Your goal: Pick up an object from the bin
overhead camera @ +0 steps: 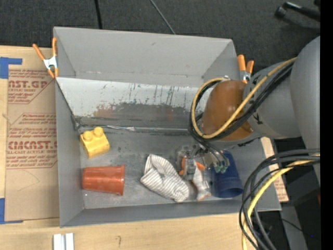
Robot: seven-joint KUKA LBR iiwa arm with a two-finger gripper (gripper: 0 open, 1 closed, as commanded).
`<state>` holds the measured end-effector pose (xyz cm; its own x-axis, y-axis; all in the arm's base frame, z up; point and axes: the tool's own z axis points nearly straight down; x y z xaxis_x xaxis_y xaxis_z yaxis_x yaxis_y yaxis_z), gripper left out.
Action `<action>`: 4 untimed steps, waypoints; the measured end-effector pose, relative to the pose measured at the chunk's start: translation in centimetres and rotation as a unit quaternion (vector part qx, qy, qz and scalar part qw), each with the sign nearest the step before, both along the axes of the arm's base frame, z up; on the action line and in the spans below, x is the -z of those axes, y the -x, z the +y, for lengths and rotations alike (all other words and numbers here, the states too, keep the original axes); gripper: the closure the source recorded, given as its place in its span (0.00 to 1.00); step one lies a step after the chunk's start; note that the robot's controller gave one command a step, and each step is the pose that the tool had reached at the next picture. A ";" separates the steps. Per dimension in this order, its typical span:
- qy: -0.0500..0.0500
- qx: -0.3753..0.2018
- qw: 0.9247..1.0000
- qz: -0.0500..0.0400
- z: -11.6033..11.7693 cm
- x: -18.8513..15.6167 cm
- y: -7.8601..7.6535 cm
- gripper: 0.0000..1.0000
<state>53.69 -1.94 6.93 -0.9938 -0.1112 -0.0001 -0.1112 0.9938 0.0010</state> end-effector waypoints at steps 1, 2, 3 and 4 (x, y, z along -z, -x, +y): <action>0.000 0.000 1.000 0.000 0.0 0.0 0.0 1.00; 0.000 -0.007 1.000 0.003 0.6 -3.9 0.1 1.00; 0.000 -0.009 1.000 -0.002 0.9 -8.3 -0.2 1.00; 0.001 -0.010 1.000 -0.002 0.8 -9.8 0.0 1.00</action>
Offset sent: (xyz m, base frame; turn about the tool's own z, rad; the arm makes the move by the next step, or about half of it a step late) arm 0.0016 0.0108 0.0678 -0.0258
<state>53.72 -1.12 16.78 -0.9915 -0.1302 -0.0043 -0.1301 0.9915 -0.0009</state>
